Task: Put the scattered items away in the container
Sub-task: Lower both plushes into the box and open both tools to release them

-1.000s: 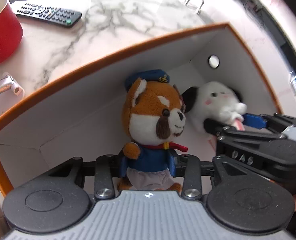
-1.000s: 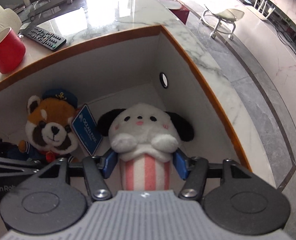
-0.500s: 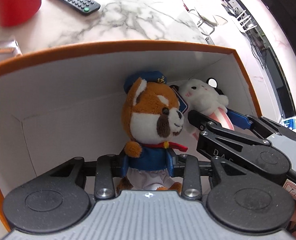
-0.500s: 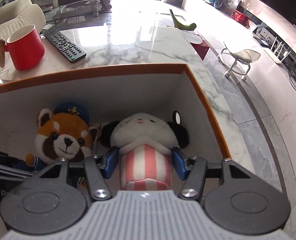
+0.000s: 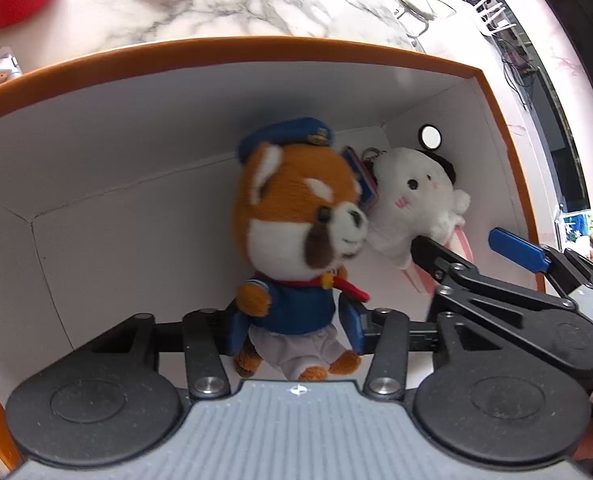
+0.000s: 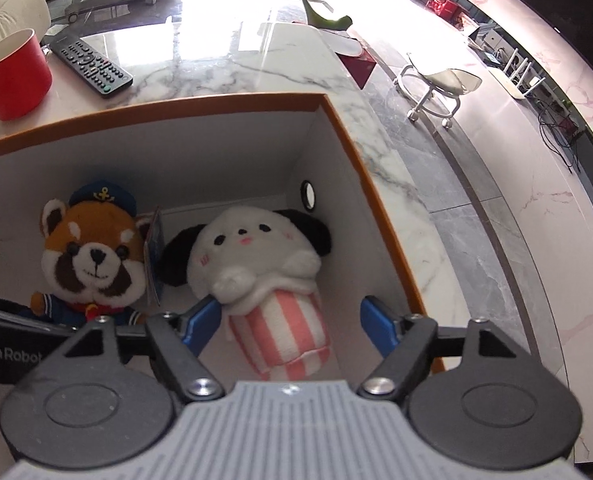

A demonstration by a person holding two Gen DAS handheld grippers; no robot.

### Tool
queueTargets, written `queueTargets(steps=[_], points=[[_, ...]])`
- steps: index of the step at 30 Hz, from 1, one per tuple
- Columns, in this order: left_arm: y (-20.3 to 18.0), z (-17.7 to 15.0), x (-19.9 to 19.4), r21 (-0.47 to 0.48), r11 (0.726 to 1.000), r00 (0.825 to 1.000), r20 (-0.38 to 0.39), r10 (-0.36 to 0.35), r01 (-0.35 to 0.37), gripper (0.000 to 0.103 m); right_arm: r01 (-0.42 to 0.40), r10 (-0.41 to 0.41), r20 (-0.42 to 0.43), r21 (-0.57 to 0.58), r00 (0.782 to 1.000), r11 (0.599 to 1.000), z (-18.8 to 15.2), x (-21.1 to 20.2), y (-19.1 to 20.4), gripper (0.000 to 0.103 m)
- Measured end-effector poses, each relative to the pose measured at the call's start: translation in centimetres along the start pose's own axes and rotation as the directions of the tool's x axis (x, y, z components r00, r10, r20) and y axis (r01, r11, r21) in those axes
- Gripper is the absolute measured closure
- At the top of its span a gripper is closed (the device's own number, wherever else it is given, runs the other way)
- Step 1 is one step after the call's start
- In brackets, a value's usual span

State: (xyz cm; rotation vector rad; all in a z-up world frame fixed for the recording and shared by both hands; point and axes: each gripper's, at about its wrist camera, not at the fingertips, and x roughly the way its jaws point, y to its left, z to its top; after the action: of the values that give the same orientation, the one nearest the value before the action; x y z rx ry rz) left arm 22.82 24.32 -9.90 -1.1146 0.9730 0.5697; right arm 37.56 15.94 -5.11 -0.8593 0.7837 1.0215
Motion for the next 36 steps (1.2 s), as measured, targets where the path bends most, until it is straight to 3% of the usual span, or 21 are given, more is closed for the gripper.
queueTargets(steps=[6, 12, 18, 23, 31, 36], points=[[-0.2, 0.1, -0.9, 0.016, 1.0, 0.999, -0.04, 0.001, 0.0, 0.039, 0.003, -0.003, 0.008, -0.011, 1.0, 1.0, -0.4, -1.5, -0.3, 0.024], [-1.0, 0.2, -2.1, 0.076, 0.997, 0.999, -0.054, -0.002, 0.006, 0.039, -0.018, 0.017, -0.031, -0.022, 0.999, 1.0, -0.5, -1.9, -0.2, 0.032], [-0.7, -0.2, -1.6, 0.094, 0.995, 0.996, -0.092, -0.008, 0.017, 0.059, -0.033, 0.03, -0.093, -0.024, 0.995, 0.999, -1.0, -0.4, 0.0, 0.044], [-0.8, -0.5, -0.7, 0.101, 0.991, 0.992, -0.101, -0.073, 0.083, 0.065, -0.011, 0.007, -0.108, -0.034, 0.994, 0.999, -1.2, 0.7, 0.2, 0.059], [-1.6, 0.1, 1.2, 0.105, 0.98, 0.984, -0.068, -0.162, 0.169, 0.071, -0.006, 0.005, -0.006, -0.046, 1.0, 0.999, -0.9, 0.7, 0.8, 0.061], [-1.7, 0.3, 1.5, 0.102, 0.977, 0.981, -0.07, -0.182, 0.188, 0.071, -0.025, 0.025, 0.0, -0.006, 1.0, 1.0, -1.0, 0.6, 0.5, 0.061]])
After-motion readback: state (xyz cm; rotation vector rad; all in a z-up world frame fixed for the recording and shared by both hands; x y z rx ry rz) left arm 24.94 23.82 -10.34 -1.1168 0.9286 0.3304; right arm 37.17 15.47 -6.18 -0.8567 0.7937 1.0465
